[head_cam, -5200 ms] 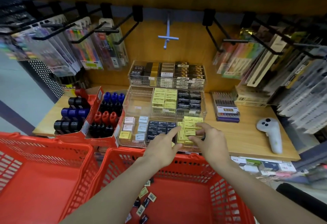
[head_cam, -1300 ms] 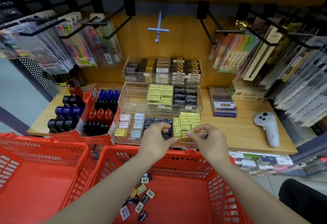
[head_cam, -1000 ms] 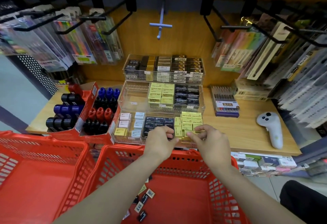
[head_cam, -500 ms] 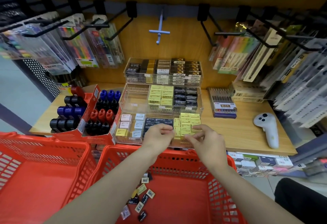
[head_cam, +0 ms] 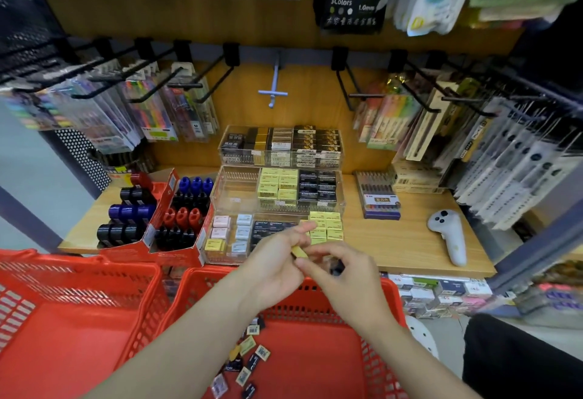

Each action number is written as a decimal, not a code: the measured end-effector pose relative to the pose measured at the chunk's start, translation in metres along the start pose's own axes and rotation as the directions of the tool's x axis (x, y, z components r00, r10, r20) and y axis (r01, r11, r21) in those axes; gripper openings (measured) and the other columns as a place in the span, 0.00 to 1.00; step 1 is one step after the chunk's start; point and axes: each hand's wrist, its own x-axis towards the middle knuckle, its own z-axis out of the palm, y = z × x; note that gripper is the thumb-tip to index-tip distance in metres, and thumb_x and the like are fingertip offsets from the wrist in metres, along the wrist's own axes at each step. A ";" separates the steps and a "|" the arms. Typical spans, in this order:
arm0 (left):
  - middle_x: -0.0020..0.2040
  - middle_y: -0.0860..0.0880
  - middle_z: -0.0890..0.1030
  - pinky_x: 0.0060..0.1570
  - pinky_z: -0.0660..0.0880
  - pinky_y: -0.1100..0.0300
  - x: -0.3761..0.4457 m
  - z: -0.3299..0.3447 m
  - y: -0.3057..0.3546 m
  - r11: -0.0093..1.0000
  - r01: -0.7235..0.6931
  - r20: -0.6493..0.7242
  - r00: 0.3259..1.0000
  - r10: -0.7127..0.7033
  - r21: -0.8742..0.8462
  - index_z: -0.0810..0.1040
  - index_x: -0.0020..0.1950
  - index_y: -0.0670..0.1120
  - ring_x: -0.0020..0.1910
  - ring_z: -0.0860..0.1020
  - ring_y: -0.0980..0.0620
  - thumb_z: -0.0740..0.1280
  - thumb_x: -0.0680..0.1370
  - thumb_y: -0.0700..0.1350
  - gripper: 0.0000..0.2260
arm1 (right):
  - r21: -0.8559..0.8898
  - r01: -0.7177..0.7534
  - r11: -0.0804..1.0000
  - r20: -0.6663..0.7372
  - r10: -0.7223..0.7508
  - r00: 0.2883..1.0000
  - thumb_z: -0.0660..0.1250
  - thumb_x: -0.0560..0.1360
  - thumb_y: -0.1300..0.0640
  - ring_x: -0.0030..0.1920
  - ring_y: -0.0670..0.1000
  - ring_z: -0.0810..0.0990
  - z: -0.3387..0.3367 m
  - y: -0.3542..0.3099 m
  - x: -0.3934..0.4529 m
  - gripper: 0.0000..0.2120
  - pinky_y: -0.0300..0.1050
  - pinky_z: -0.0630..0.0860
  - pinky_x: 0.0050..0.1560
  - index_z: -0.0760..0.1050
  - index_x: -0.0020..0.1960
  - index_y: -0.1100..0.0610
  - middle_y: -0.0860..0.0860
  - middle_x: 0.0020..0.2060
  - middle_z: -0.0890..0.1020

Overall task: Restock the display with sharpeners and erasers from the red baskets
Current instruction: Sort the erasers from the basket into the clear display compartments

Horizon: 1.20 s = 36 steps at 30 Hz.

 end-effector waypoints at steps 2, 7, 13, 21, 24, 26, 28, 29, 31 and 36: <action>0.52 0.42 0.70 0.48 0.79 0.50 0.000 0.001 0.000 0.998 0.010 -0.007 1.000 -0.010 -0.061 0.76 0.64 0.38 0.43 0.77 0.45 0.59 0.81 0.38 0.13 | 0.016 -0.031 0.999 -0.007 0.031 1.000 0.76 0.71 0.52 0.37 0.42 0.80 -0.002 0.002 0.001 0.06 0.30 0.73 0.38 0.82 0.41 0.41 0.36 0.38 0.83; 0.64 0.36 0.71 0.62 0.76 0.46 0.001 -0.008 0.009 0.999 -0.034 -0.052 0.998 0.036 0.027 0.76 0.62 0.39 0.56 0.74 0.43 0.58 0.78 0.27 0.17 | 0.308 -0.362 0.880 -0.028 0.389 0.921 0.71 0.75 0.50 0.27 0.41 0.72 -0.021 0.027 0.010 0.05 0.36 0.69 0.28 0.85 0.43 0.46 0.42 0.25 0.76; 0.53 0.37 0.80 0.49 0.82 0.58 0.019 -0.022 0.005 0.943 -0.068 -0.215 0.966 0.145 0.326 0.75 0.59 0.39 0.51 0.83 0.46 0.66 0.78 0.30 0.12 | 0.070 -0.410 0.909 -0.119 0.416 0.902 0.70 0.76 0.49 0.34 0.45 0.76 -0.035 0.066 0.029 0.08 0.40 0.69 0.34 0.81 0.51 0.52 0.43 0.34 0.79; 0.64 0.38 0.75 0.53 0.80 0.59 0.043 -0.024 -0.002 0.906 -0.091 -0.246 0.947 0.207 0.414 0.76 0.56 0.41 0.52 0.83 0.47 0.69 0.76 0.30 0.12 | -0.424 0.007 0.906 -0.145 -0.076 0.987 0.68 0.78 0.56 0.43 0.35 0.76 -0.027 0.092 0.034 0.10 0.23 0.67 0.38 0.80 0.58 0.53 0.40 0.45 0.77; 0.65 0.40 0.75 0.53 0.79 0.58 0.048 -0.023 -0.002 0.902 -0.123 -0.261 0.933 0.246 0.414 0.77 0.53 0.41 0.50 0.83 0.47 0.68 0.76 0.30 0.10 | -0.470 0.136 0.872 -0.113 -0.213 0.971 0.69 0.77 0.60 0.37 0.36 0.72 -0.023 0.100 0.030 0.08 0.26 0.66 0.41 0.80 0.56 0.55 0.42 0.45 0.78; 0.63 0.41 0.75 0.54 0.80 0.58 0.051 -0.023 -0.002 0.903 -0.134 -0.278 0.924 0.263 0.409 0.78 0.53 0.42 0.49 0.84 0.48 0.68 0.76 0.30 0.10 | -0.462 0.185 0.867 -0.089 -0.253 0.963 0.70 0.76 0.62 0.41 0.38 0.71 -0.020 0.107 0.027 0.07 0.34 0.72 0.44 0.81 0.54 0.56 0.45 0.49 0.81; 0.60 0.42 0.77 0.51 0.80 0.60 0.053 -0.025 -0.003 0.893 -0.147 -0.284 0.915 0.286 0.425 0.78 0.52 0.42 0.47 0.84 0.50 0.67 0.76 0.29 0.10 | -0.431 0.160 0.888 -0.096 -0.222 0.970 0.72 0.75 0.63 0.38 0.36 0.71 -0.018 0.110 0.023 0.06 0.34 0.73 0.42 0.81 0.50 0.55 0.43 0.48 0.81; 0.57 0.43 0.79 0.49 0.80 0.61 0.053 -0.026 -0.003 0.887 -0.152 -0.284 0.912 0.297 0.437 0.78 0.51 0.42 0.47 0.83 0.51 0.67 0.76 0.29 0.10 | -0.419 0.139 0.897 -0.104 -0.200 0.974 0.73 0.74 0.63 0.35 0.36 0.72 -0.017 0.110 0.022 0.06 0.29 0.71 0.40 0.82 0.49 0.55 0.40 0.44 0.80; 0.53 0.44 0.80 0.50 0.80 0.61 0.054 -0.029 -0.003 0.878 -0.151 -0.290 0.907 0.306 0.455 0.78 0.51 0.42 0.46 0.83 0.52 0.67 0.76 0.28 0.10 | -0.399 0.094 0.912 -0.119 -0.153 0.981 0.73 0.73 0.64 0.34 0.37 0.74 -0.017 0.110 0.023 0.06 0.24 0.67 0.36 0.82 0.47 0.54 0.34 0.37 0.74; 0.54 0.45 0.80 0.51 0.80 0.60 0.055 -0.032 -0.005 0.852 -0.120 -0.299 0.904 0.306 0.509 0.78 0.51 0.44 0.49 0.81 0.51 0.65 0.77 0.28 0.12 | -0.390 0.050 0.919 -0.128 -0.109 0.986 0.73 0.74 0.57 0.37 0.43 0.76 -0.017 0.107 0.032 0.04 0.26 0.68 0.33 0.81 0.48 0.51 0.37 0.42 0.76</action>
